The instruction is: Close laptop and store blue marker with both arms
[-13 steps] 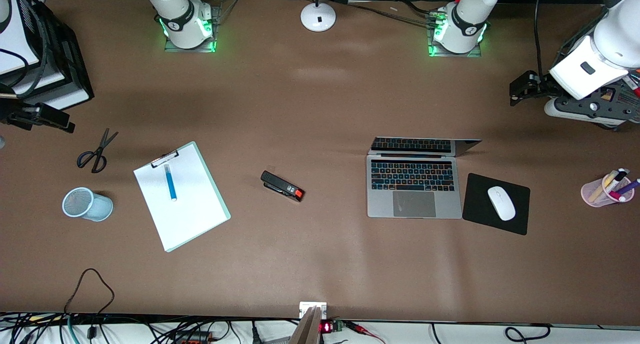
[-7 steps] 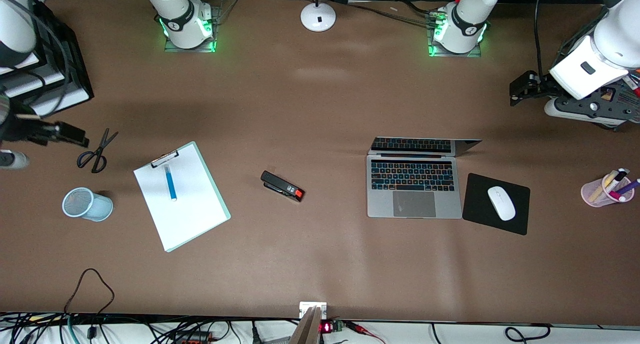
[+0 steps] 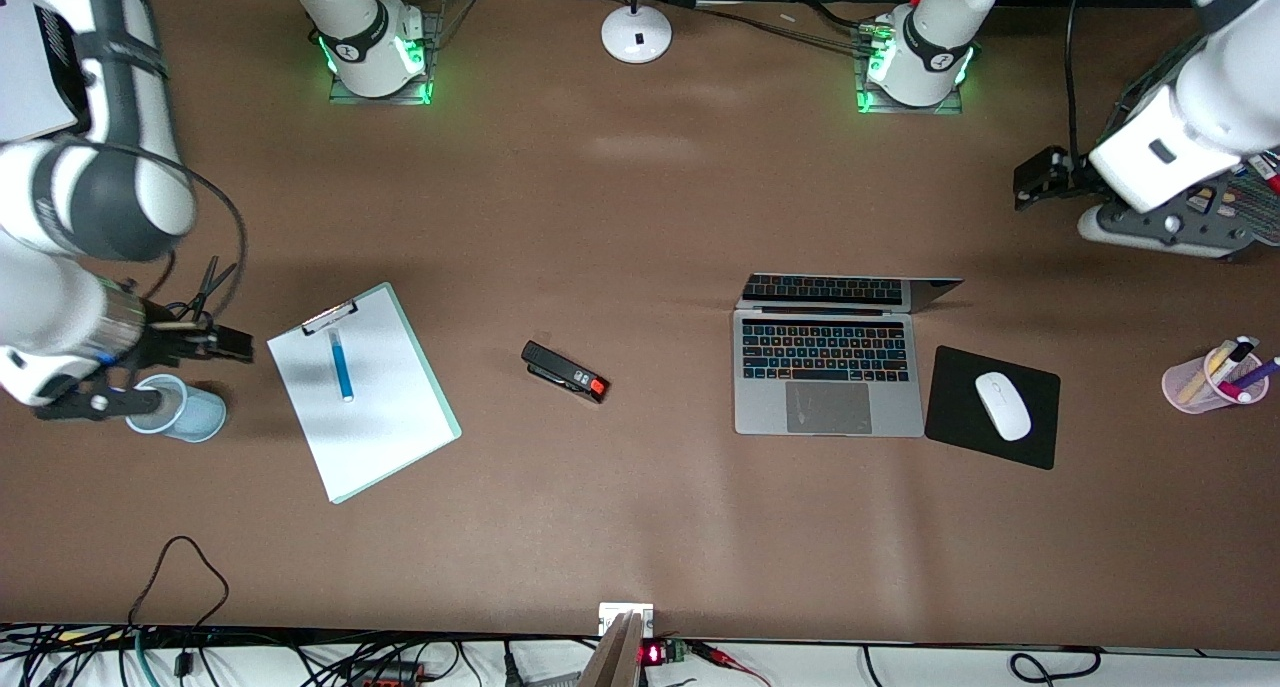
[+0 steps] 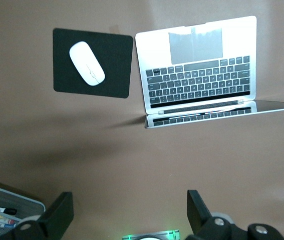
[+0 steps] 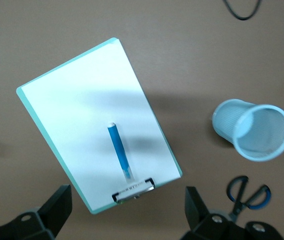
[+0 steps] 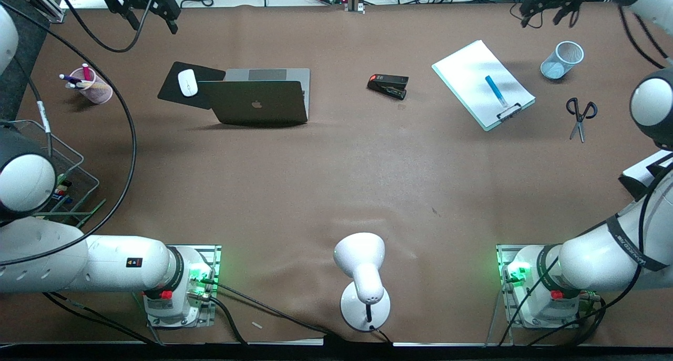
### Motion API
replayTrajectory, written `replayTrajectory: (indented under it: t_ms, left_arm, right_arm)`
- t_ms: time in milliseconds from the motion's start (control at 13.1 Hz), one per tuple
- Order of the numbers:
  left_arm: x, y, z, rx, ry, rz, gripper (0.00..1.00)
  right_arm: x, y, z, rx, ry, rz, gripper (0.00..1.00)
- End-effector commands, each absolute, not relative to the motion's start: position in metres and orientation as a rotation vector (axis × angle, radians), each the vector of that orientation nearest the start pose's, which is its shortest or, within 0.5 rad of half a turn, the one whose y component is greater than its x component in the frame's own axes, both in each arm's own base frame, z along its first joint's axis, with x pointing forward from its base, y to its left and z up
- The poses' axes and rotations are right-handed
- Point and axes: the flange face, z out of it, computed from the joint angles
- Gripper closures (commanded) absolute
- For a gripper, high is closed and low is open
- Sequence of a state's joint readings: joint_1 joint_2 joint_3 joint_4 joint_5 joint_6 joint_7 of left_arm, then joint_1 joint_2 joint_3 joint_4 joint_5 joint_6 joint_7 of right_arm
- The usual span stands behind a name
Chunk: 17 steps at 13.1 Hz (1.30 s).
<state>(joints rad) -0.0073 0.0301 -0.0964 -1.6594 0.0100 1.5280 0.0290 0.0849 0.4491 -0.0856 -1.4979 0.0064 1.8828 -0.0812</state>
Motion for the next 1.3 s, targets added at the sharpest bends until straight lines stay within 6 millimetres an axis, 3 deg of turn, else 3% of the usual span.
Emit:
replayTrajectory:
  t_ms: [0, 152, 305, 381, 534, 839, 991, 1067, 1220]
  left_arm:
    - [0.562, -0.056, 0.572, -3.129, 0.234, 0.224, 0.0]
    - [0.564, -0.06, 0.577, -3.133, 0.246, 0.198, 0.45]
    - [0.558, -0.064, 0.578, -3.128, 0.234, 0.241, 0.88]
    - [0.554, -0.071, 0.576, -3.124, 0.25, 0.282, 0.96]
    - [0.554, -0.073, 0.574, -3.129, 0.258, 0.293, 1.0]
    - [0.541, -0.091, 0.564, -3.261, 0.272, 0.474, 1.0]
    - [0.533, -0.101, 0.549, -3.323, 0.282, 0.596, 1.0]
    - [0.527, -0.116, 0.541, -3.326, 0.284, 0.627, 1.0]
    - [0.529, -0.129, 0.531, -3.282, 0.098, 0.614, 1.0]
  right_arm:
    - [0.692, 0.029, 0.364, -3.179, -0.233, 0.091, 0.0]
    - [0.697, 0.037, 0.337, -3.18, -0.279, 0.089, 0.0]
    - [0.703, 0.037, 0.308, -3.158, -0.473, 0.079, 0.0]
    - [0.704, 0.037, 0.293, -3.151, -0.523, 0.083, 0.0]
    - [0.703, 0.032, 0.26, -3.152, -0.514, 0.118, 0.0]
    - [0.686, 0.039, 0.226, -3.145, -0.504, 0.125, 0.0]
    - [0.683, 0.042, 0.222, -3.143, -0.517, 0.137, 0.0]
    - [0.683, 0.042, 0.222, -3.142, -0.519, 0.139, 0.01]
    - [0.682, 0.042, 0.221, -3.139, -0.54, 0.145, 0.14]
